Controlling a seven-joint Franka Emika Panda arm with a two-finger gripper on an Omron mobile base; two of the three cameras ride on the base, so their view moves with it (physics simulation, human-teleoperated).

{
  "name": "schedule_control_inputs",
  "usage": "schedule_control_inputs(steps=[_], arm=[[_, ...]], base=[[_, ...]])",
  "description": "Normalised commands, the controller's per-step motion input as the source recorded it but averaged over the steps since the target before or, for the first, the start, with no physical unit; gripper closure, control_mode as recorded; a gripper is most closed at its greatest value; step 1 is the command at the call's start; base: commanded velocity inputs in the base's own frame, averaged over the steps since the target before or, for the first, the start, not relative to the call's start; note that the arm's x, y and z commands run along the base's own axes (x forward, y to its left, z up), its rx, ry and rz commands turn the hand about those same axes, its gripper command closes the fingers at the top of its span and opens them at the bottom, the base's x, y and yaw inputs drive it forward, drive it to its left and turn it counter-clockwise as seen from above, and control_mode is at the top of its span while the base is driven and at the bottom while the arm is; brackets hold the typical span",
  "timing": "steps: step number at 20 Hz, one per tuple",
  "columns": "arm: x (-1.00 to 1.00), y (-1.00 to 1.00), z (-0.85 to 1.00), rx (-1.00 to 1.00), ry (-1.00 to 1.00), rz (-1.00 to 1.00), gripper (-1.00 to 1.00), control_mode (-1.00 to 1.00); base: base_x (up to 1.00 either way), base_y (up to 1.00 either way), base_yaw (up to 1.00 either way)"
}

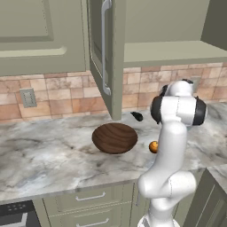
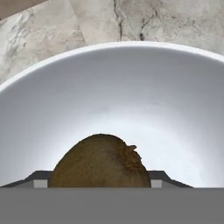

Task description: Pick both bowls and place them on the counter. Then place the kiwi in one bowl and place the orange in the other bowl.

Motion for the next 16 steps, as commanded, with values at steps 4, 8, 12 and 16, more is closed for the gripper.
schedule_control_inputs(steps=[4,8,12,16], arm=[[0.19,-0.11,-0.3,0.0,0.01,0.0,1.0,-1.0],[0.12,-0.07,-0.31,0.0,0.04,0.0,1.0,-1.0],[0.11,-0.04,-0.23,0.0,0.01,0.0,1.0,-1.0],[-0.01,-0.07,-0.19,0.0,0.0,0.0,1.0,-1.0]], base=[[0.0,0.0,0.0],[0.0,0.0,0.0],[0.0,0.0,0.0],[0.0,0.0,0.0]])
